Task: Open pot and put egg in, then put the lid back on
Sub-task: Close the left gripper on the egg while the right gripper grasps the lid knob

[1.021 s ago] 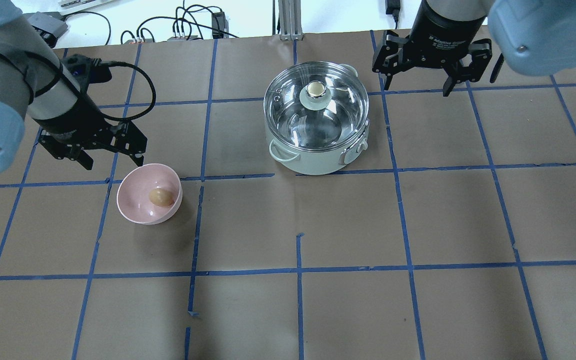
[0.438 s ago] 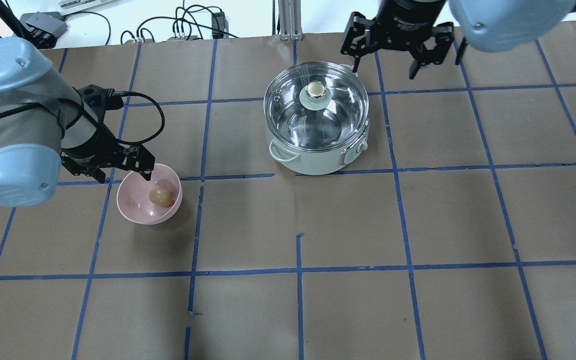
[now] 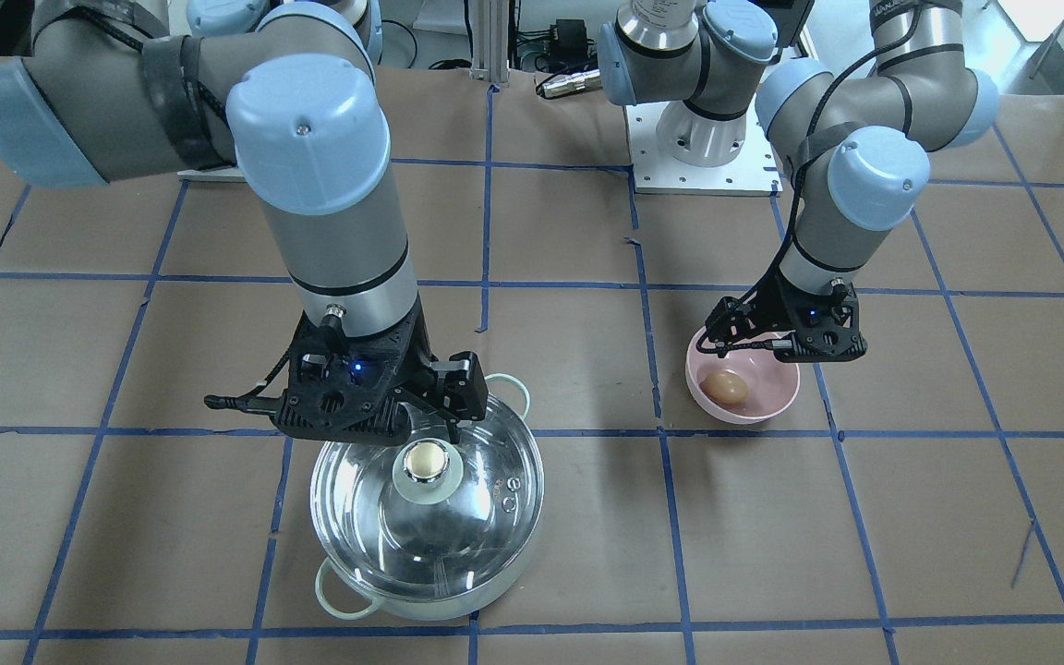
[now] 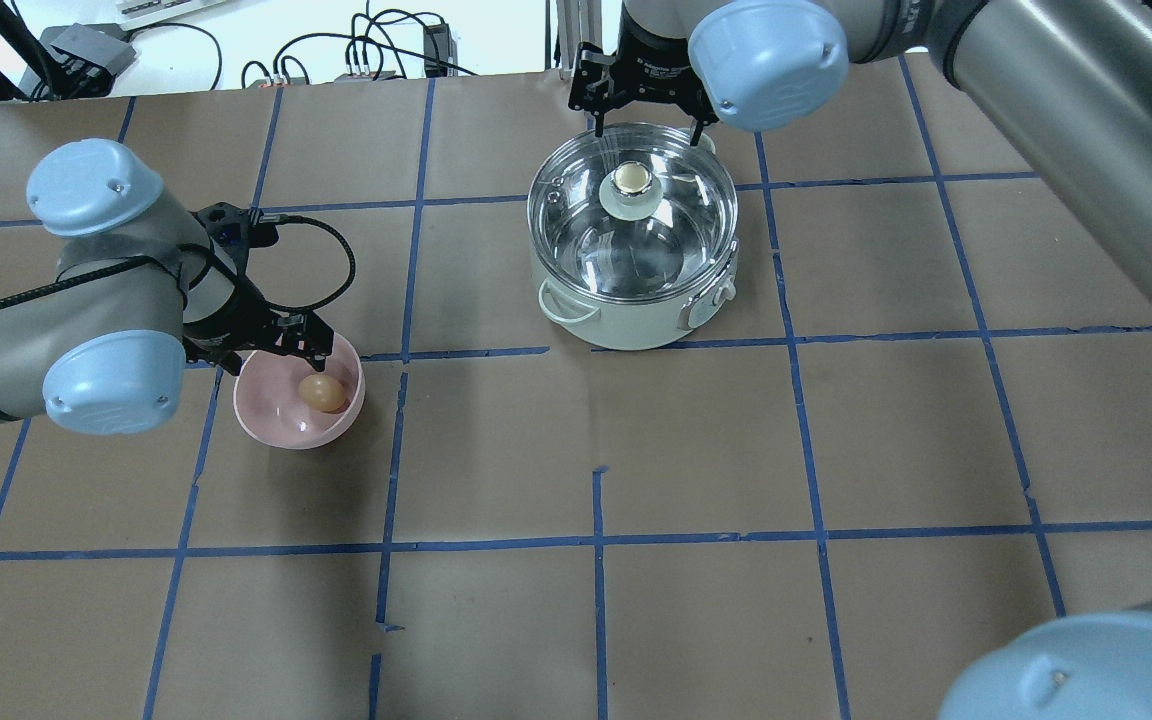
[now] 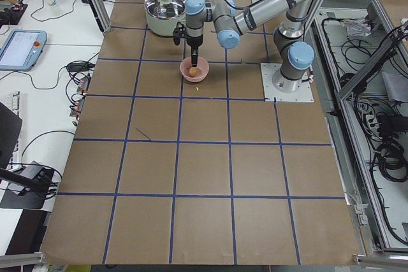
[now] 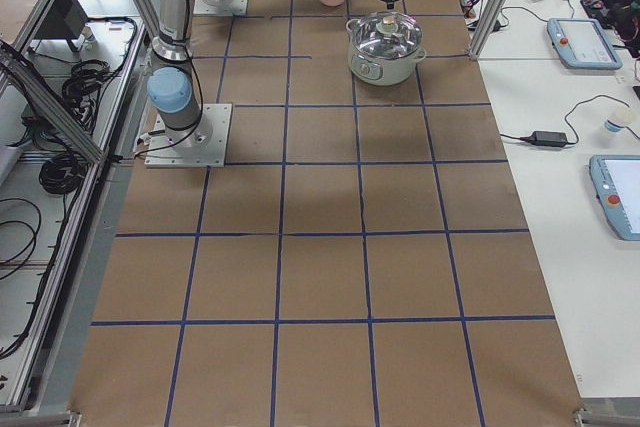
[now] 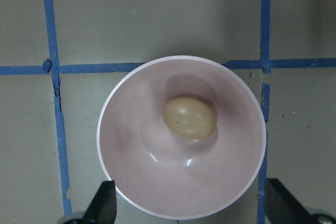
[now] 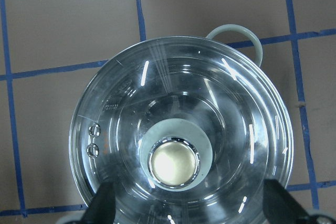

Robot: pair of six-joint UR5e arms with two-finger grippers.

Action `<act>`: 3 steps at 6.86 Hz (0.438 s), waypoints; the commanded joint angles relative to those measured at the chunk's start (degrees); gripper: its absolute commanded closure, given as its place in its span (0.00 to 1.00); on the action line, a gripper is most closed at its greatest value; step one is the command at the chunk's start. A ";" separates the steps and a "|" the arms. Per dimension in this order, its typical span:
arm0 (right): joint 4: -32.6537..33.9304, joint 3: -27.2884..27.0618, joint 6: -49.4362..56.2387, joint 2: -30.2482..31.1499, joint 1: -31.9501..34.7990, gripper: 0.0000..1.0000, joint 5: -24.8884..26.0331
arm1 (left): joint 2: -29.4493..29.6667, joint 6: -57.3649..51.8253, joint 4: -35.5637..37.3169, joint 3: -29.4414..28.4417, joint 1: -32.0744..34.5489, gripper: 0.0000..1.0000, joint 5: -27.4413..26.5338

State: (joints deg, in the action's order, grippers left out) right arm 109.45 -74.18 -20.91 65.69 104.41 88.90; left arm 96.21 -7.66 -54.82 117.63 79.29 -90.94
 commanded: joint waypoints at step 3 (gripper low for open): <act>6.81 -2.64 0.34 -3.19 0.09 0.07 0.66 | 1.61 11.43 4.37 3.31 0.16 0.02 0.24</act>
State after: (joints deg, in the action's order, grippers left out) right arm 114.90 -76.74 -20.57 63.46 104.48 89.37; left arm 97.74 1.60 -51.04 120.37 79.44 -90.66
